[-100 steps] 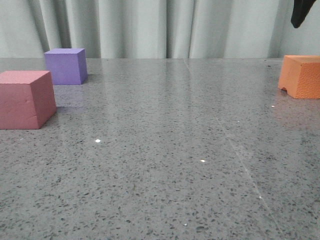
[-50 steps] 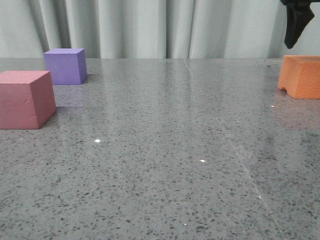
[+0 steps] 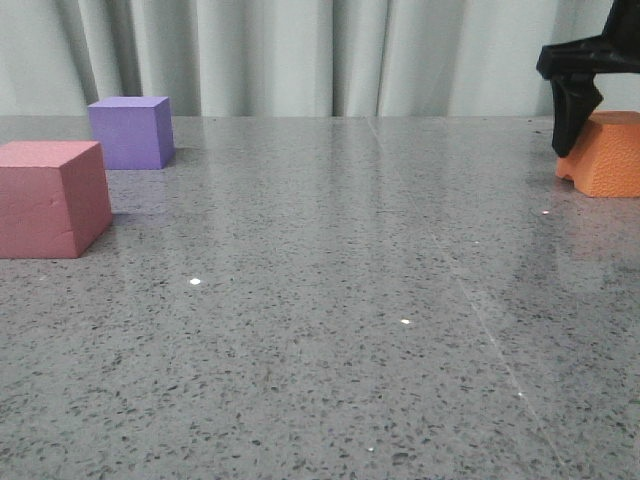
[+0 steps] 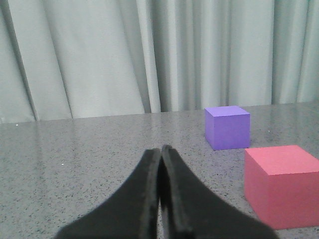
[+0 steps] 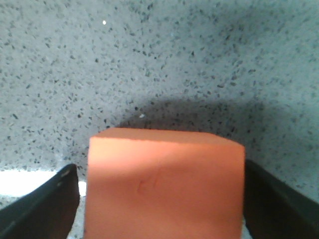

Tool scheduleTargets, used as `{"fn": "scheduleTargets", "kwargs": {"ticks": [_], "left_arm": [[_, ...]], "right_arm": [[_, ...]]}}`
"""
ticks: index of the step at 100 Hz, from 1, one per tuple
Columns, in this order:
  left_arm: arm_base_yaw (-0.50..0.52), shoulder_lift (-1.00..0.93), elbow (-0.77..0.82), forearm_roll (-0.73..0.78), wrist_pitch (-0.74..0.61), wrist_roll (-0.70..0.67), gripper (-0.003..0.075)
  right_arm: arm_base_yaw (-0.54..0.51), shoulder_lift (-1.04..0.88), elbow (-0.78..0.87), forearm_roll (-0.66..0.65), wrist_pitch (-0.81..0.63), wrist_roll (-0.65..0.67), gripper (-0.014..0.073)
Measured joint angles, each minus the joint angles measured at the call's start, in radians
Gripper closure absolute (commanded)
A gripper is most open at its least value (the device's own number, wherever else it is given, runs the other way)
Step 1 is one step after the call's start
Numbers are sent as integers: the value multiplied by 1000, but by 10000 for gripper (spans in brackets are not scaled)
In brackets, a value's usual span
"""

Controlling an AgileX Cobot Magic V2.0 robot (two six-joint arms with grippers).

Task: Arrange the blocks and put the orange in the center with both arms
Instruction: 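Lower the right gripper over the orange cube and close on it, then carry the orange cube with the right gripper toward the table center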

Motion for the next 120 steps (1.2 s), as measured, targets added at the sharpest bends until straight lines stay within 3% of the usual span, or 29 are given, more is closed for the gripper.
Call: {"fn": "scheduleTargets", "kwargs": {"ticks": [8,20,27,59,91,120], "left_arm": [[0,0,0,0,0,0,739],[0,0,0,0,0,0,739],[0,0,0,0,0,0,739],[0,0,0,0,0,0,739],[0,0,0,0,0,0,739],[0,0,0,0,0,0,739]], "right_arm": [[0,3,0,2,0,0,76],[0,3,0,2,2,0,307],[0,3,0,2,6,0,362],[26,-38,-39,83,91,4,356],[240,-86,-146,92,77,156,357],[400,-31,-199,-37,64,368,357]]}}
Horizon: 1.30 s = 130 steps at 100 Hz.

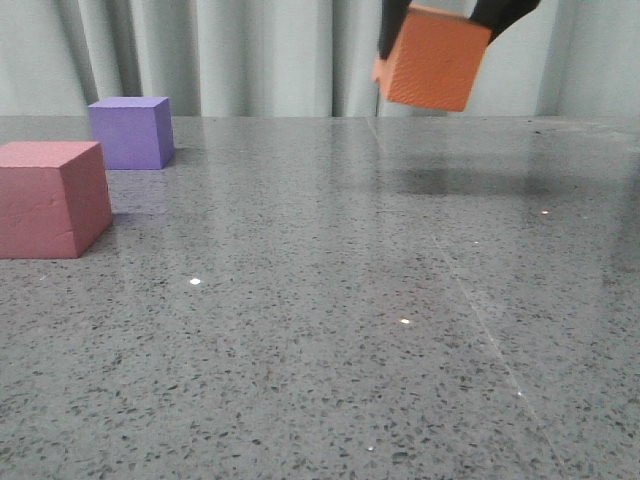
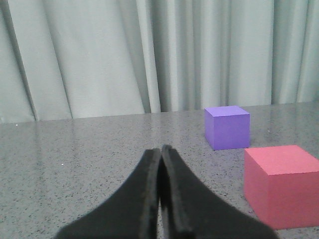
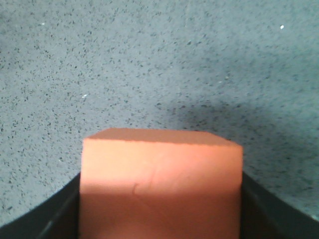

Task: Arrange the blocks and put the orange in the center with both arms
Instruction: 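Carry the orange cube with the right gripper toward the table center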

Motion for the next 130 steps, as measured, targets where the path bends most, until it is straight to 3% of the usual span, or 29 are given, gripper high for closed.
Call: {"fn": "scheduleTargets", "kwargs": {"ticks": [28,60,72,89,96,130], "left_arm": [[0,0,0,0,0,0,739],[0,0,0,0,0,0,739],[0,0,0,0,0,0,739],[0,0,0,0,0,0,739],[0,0,0,0,0,0,739],[0,0,0,0,0,0,739]], "right_arm": [[86,160,-122,-21,19,107,357],[145,315,-279,-21,92,127,350],[153,323,-286,-21,100,127,256],[160,323,-287,-21,102,127,-2],[159,323,-287,-19,102,128,-69],[159,323,-289,-15,104,128,-60]]}}
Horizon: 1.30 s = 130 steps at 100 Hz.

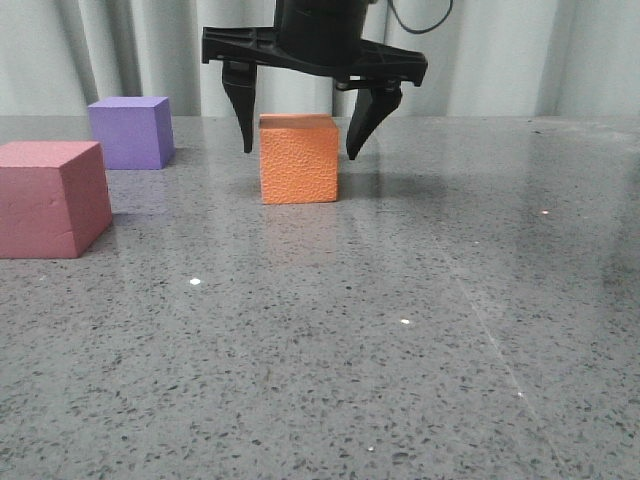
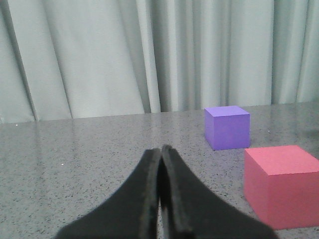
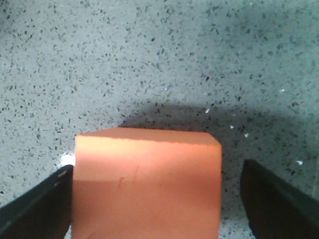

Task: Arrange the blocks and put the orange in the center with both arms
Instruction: 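Carry the orange cube with the right gripper toward the table center, then set the orange cube down, open the right gripper and lift away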

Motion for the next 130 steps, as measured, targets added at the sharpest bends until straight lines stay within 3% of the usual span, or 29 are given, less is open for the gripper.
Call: {"fn": "scheduleTargets", "kwargs": {"ticks": [28,65,89,110,130], "left_arm": [[0,0,0,0,-1,0,739],[0,0,0,0,-1,0,739],[0,0,0,0,-1,0,739],[0,0,0,0,-1,0,739],[0,0,0,0,-1,0,739]], "right_arm": [[0,-78,-41,-45,-23,-12,-60],[-7,-273,-70,-130,6,-271,-60],[-110,-378,-46,-136,40,-336,-60],[-235,-524,147,-142,38,-360,-60],[-279,-724,488,-145,-69,-364,-60]]}}
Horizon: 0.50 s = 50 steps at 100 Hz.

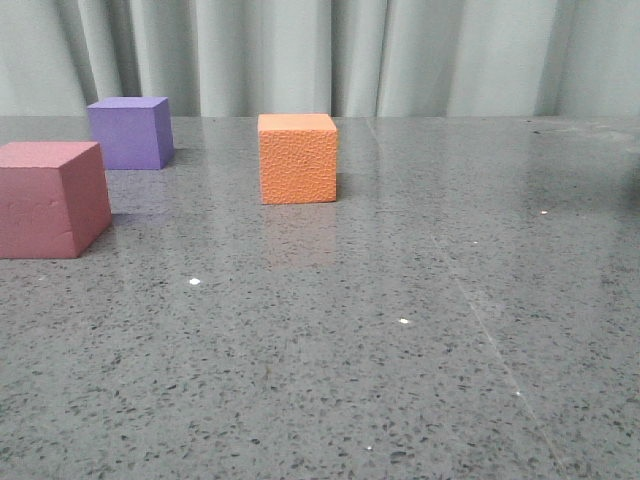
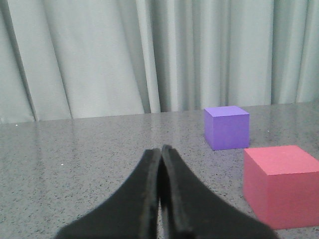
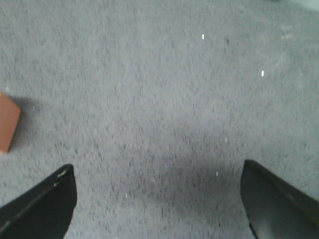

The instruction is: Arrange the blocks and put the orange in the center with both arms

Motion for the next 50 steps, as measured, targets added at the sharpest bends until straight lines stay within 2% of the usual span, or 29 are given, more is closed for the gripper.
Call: {"fn": "scheduleTargets", "kwargs": {"ticks": [27,50], "left_arm": [[0,0,0,0,0,0,739],[0,0,0,0,0,0,739]], "right_arm": [[-7,-302,406,0,-107,26,-60],[-7,-543,607,0,-112,32,-60]]}}
